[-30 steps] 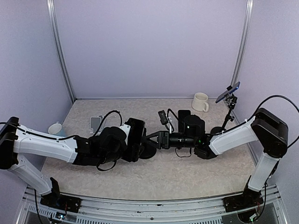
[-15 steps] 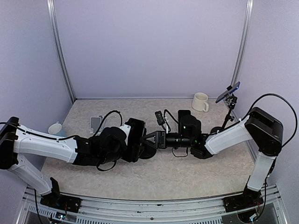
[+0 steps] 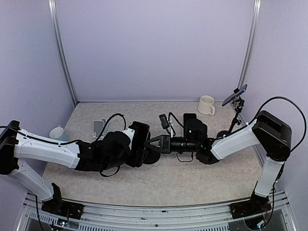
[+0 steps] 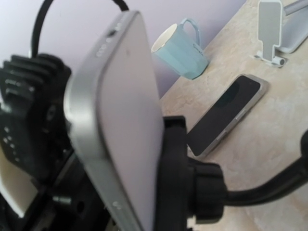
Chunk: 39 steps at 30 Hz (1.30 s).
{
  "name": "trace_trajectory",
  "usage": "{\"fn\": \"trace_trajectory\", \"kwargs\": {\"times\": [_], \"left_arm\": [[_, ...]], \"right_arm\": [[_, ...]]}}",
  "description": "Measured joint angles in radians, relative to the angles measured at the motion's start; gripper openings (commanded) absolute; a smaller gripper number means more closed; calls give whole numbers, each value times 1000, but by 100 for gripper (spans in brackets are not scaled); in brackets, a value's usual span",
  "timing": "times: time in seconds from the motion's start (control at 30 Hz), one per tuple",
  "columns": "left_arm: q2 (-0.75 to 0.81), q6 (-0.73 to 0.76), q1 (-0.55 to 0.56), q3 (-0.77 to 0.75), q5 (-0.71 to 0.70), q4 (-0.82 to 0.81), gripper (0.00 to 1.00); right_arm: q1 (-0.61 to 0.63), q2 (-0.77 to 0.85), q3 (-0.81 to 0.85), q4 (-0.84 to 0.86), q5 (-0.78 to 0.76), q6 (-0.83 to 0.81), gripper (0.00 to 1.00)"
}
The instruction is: Remove the phone from the phone stand
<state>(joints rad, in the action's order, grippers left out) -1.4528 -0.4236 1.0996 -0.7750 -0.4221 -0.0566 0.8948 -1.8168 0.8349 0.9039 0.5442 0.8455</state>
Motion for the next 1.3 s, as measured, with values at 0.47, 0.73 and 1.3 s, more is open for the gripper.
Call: {"fn": "trace_trajectory", "kwargs": {"times": [0.47, 0.73, 1.3], "left_arm": [[27, -17, -53, 19, 87, -18, 29], [51, 43, -102, 38, 221, -49, 29], [122, 87, 1, 35, 381, -178, 28]], "right_arm": [[-12, 18, -31, 14, -9, -27, 0], [-22, 27, -29, -5, -8, -55, 0], [-30, 29, 0, -77, -4, -113, 0]]}}
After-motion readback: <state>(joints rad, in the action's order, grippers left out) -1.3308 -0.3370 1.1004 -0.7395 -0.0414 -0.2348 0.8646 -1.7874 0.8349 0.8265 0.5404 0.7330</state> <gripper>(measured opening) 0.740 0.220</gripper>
